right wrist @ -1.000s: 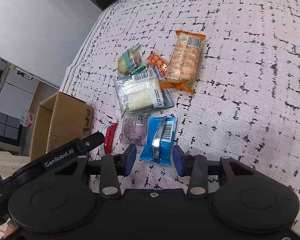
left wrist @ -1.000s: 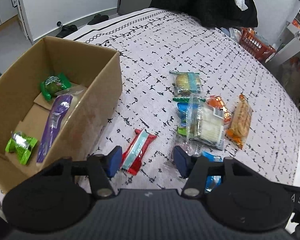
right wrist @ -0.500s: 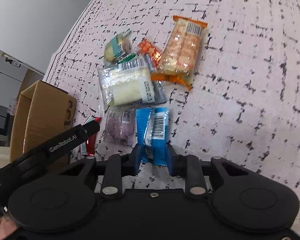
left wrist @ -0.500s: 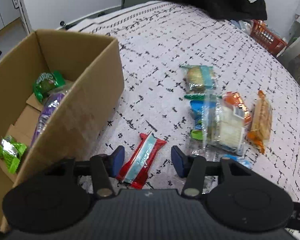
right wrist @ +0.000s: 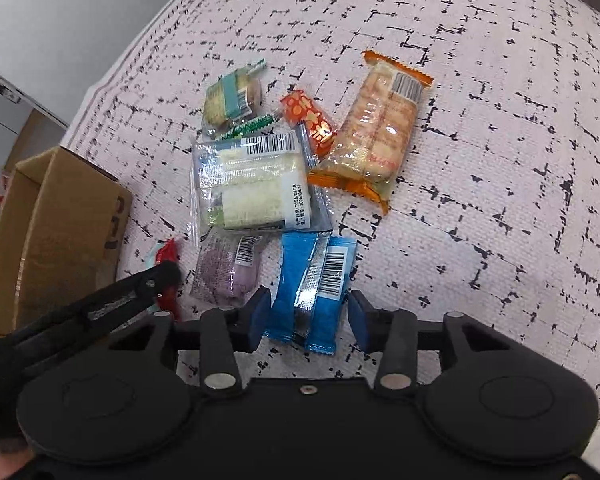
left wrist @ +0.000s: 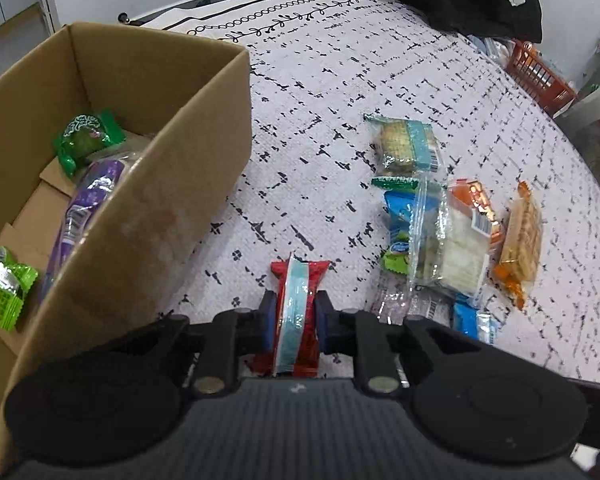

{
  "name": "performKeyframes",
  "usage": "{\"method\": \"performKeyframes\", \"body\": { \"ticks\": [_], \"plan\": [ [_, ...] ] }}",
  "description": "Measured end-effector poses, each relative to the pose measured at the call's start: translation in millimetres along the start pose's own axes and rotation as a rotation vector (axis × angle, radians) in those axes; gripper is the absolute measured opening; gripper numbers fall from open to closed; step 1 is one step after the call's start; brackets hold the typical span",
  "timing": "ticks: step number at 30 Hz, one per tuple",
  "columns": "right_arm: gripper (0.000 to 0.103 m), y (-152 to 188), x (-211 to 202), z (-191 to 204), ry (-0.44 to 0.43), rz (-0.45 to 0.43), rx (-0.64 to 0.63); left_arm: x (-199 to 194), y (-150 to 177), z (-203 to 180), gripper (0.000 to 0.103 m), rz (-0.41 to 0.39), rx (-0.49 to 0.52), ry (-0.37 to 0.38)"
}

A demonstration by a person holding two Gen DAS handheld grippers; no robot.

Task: Organize snacks
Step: 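Grasp the red-and-teal bar with the left tool while the right tool grasps the blue packet, then carry both snacks over the cardboard box and open both tools to drop them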

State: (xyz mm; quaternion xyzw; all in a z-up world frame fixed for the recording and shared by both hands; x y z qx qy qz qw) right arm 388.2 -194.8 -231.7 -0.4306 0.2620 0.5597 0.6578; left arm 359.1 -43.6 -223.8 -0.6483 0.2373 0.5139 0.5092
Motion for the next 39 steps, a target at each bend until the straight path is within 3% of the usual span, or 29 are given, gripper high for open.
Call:
{"method": "performKeyframes", "body": {
  "ticks": [1,2,6,12,29,39],
  "plan": [
    [0.042,0.3,1.9,2.1,0.014,0.003,-0.011,-2.1,-0.2,1.1,0.019,0.000,-0.004,0.006],
    [0.035,0.5,3.2,3.8,0.032,0.006,-0.024,-4.8,-0.6,2.1,0.019,-0.002,-0.005,0.011],
    [0.028,-0.4,1.1,6.3,0.038,0.007,-0.025,-16.9,-2.2,4.4,0.019,-0.013,0.004,0.036],
    [0.028,2.9,-14.4,13.5,0.026,-0.018,-0.021,-33.3,0.8,7.6,0.019,-0.014,0.009,0.057],
    [0.028,21.2,-80.1,61.8,-0.042,-0.161,-0.066,-107.7,11.0,23.1,0.019,-0.124,0.008,0.138],
    [0.028,33.4,-107.2,85.2,-0.077,-0.228,-0.095,-136.7,13.3,47.3,0.019,-0.169,-0.029,0.140]
  ]
}}
Point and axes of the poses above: each gripper's, at about its wrist camera, not at the fingertips, and x roughly the way its jaws point, z to its left, y to its underside, the point moved 3 cm from there along x, roughly the way its jaws point, and after that the axes turned 14 degrees about -y, right-handed, at the moved point
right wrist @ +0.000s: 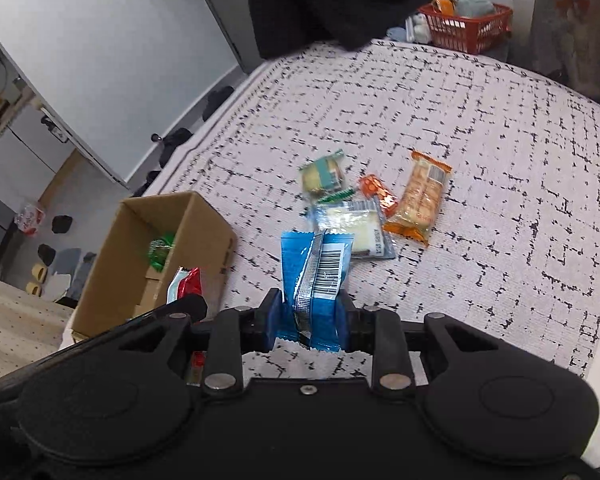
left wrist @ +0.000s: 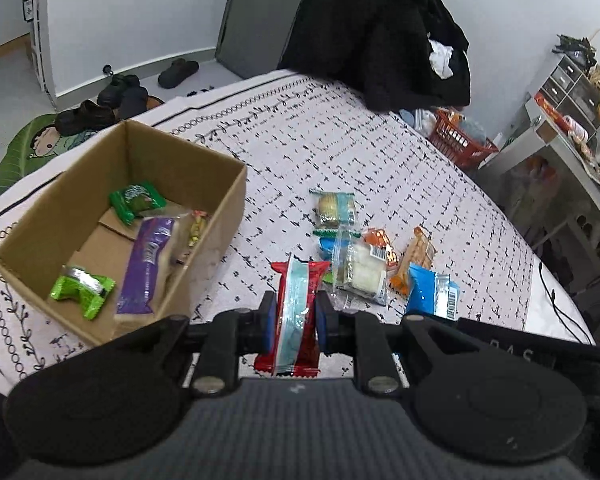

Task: Organize snacks
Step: 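Carry both snacks over the cardboard box and open both tools to drop them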

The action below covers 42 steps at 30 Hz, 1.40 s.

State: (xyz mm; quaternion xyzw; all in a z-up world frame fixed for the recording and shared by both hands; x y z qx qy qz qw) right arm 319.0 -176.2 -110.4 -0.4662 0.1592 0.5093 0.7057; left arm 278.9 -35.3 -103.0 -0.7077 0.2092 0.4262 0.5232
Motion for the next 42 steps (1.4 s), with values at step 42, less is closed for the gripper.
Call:
{"method": "performKeyframes", "body": {
  "ticks": [42],
  "plan": [
    [0.028,-24.1,65.8,102.1,-0.118,0.040,-0.087,20.2,-56.7,135.4,0.019,-0.007,-0.170,-0.110]
  ]
}}
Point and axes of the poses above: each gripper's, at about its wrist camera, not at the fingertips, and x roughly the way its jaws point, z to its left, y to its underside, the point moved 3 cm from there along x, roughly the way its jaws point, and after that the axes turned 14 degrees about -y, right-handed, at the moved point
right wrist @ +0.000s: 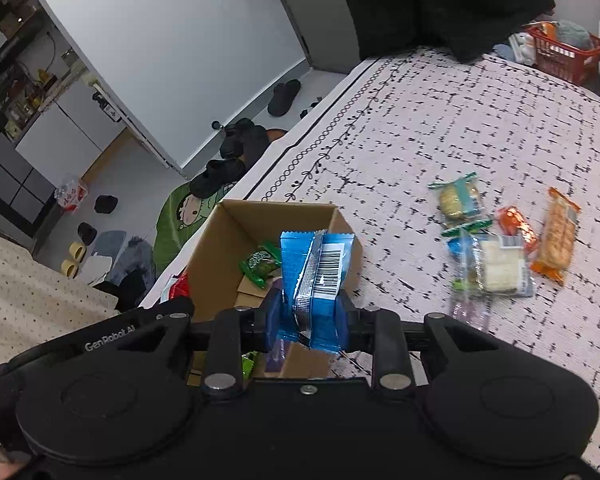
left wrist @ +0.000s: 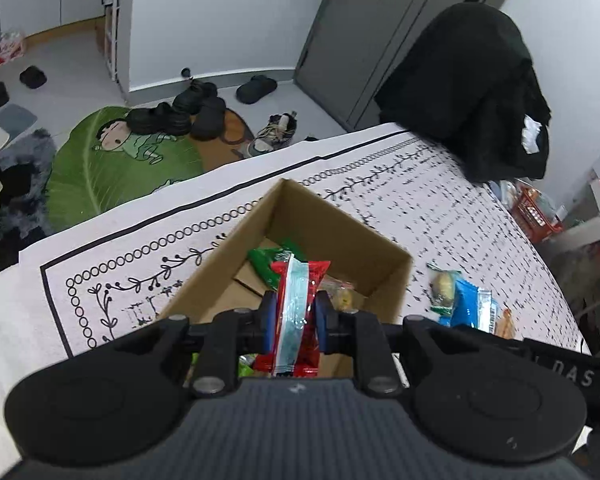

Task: Organize snacks
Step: 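Carry both snacks over the cardboard box and open both tools to drop them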

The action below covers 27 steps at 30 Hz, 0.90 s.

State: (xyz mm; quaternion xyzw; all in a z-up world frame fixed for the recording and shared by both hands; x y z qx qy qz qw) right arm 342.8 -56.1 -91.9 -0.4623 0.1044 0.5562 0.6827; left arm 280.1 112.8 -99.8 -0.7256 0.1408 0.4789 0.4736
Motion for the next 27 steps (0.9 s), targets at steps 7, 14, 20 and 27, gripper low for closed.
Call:
{"method": "performKeyframes", "body": {
  "ticks": [7,14,20,27],
  "plan": [
    [0.028,-8.4,19.9,10.6,-0.001,0.021,-0.005,22.5,-8.9,9.1,0.021,0.038,-0.017,-0.015],
    [0.028,-12.0,38.5,18.0,-0.007,0.049,-0.005,30.4,-19.2,19.9,0.033,0.065,-0.019,-0.041],
    [0.028,-14.8,53.4,29.7,-0.040,0.058,-0.001,23.6,-25.4,35.7,0.051,0.054,-0.030,-0.052],
    [0.071,-18.9,53.5,47.7,-0.101,0.030,-0.012,16.6,-28.3,51.4,0.077,0.060,-0.051,-0.103]
  ]
}}
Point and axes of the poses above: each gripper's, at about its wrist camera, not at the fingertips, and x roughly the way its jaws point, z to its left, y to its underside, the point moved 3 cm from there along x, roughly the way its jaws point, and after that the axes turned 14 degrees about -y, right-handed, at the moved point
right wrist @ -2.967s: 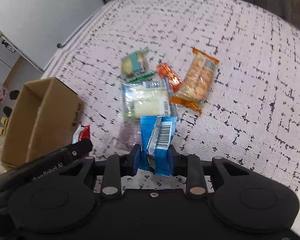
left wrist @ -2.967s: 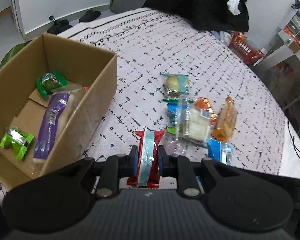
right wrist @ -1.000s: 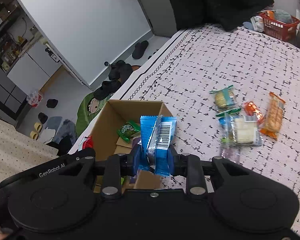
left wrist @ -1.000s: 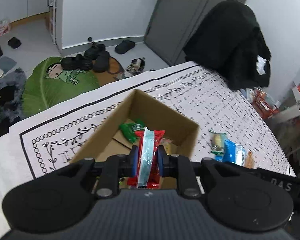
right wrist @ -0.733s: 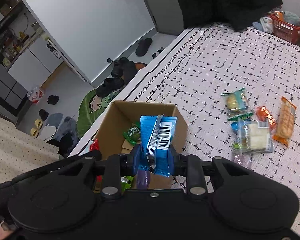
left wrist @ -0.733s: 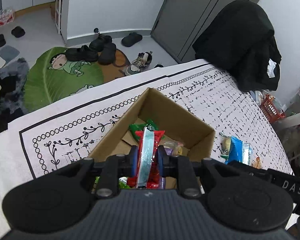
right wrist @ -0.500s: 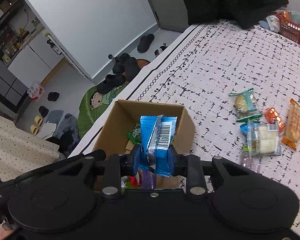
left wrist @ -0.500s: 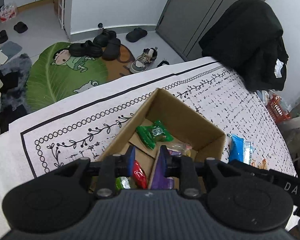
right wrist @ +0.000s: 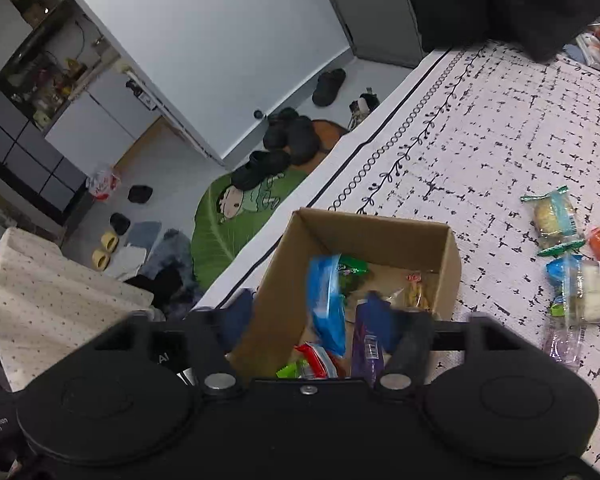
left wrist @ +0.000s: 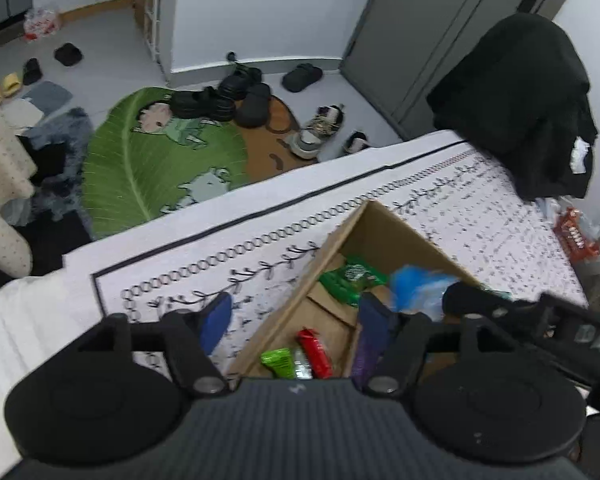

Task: Organize snacks
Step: 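Carry both snacks over the cardboard box and open both tools to drop them, then move both tools back toward the remaining snack pile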

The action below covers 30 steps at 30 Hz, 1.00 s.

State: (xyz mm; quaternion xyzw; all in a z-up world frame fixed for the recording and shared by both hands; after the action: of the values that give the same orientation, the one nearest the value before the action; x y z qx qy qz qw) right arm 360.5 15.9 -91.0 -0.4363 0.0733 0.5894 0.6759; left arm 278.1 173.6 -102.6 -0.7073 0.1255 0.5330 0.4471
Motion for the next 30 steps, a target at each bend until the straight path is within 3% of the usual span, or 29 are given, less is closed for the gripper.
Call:
{"method": "performKeyframes", "body": {
  "ticks": [4,8,18,30],
  "plan": [
    [0.074,3.5,-10.1,-10.5,0.032,-0.005,0.031,-7.2,1.9,2.1,0.086,-0.015,-0.008,0.003],
    [0.085,11.6,-26.8,-21.6,0.089,-0.037,0.038,-13.9,5.5,-2.5,0.103,-0.031,0.004,0.004],
    [0.097,29.7,-68.4,-46.1,0.188,-0.088,-0.004,-33.9,22.8,-24.8,0.103,-0.060,0.042,0.025],
    [0.097,45.7,-108.2,-71.5,0.178,-0.089,0.002,-57.6,51.1,-62.3,0.103,-0.093,0.120,0.039]
  ]
}}
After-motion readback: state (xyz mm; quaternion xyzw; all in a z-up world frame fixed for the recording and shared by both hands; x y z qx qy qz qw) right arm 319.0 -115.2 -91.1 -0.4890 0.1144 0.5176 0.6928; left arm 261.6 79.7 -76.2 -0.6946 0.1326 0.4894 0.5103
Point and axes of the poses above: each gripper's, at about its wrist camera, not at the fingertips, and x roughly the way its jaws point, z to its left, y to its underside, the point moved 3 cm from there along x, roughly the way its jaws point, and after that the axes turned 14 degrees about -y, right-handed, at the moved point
